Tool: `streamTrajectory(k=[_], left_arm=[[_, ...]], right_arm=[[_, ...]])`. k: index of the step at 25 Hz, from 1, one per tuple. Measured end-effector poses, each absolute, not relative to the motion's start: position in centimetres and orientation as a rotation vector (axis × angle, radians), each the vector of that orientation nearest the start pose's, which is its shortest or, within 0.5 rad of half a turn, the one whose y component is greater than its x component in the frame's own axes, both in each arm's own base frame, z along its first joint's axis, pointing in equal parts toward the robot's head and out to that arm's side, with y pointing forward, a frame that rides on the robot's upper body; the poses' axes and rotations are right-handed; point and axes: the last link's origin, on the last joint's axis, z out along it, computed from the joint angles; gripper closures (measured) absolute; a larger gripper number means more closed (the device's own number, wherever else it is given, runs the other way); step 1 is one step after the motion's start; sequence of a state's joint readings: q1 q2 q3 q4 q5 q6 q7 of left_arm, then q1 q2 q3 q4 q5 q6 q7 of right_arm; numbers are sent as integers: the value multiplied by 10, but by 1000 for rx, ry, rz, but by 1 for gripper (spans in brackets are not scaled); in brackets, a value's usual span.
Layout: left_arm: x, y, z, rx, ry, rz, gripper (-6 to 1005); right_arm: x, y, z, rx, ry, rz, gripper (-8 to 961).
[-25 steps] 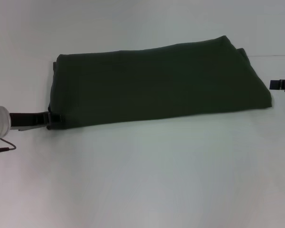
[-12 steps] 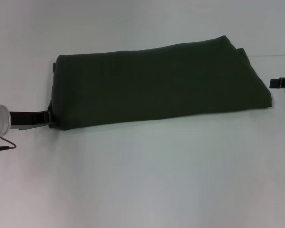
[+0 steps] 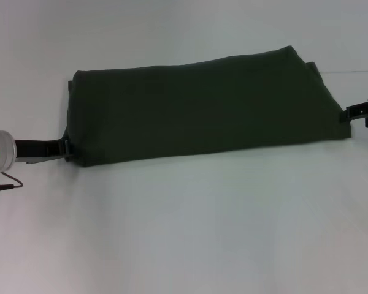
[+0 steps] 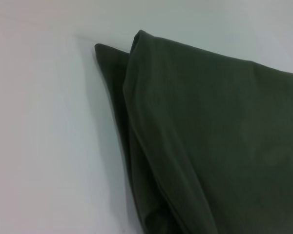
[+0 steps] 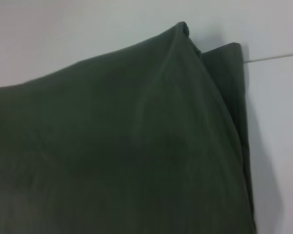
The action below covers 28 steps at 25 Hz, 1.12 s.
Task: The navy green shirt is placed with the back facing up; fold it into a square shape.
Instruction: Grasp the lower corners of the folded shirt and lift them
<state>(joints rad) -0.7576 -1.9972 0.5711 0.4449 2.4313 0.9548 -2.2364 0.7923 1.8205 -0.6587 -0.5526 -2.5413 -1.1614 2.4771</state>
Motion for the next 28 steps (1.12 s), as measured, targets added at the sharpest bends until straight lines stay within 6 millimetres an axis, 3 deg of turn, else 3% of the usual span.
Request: streamTrajectory(k=[9,28], left_arm=[[-307,414,6,-2037,-1561,-277,993],[-307,415,7,-2038,-1559,-280,993]], right_arm=[[306,447,70,-1943,1494,40,206],[312,449,39,-1929,1384,25,292]])
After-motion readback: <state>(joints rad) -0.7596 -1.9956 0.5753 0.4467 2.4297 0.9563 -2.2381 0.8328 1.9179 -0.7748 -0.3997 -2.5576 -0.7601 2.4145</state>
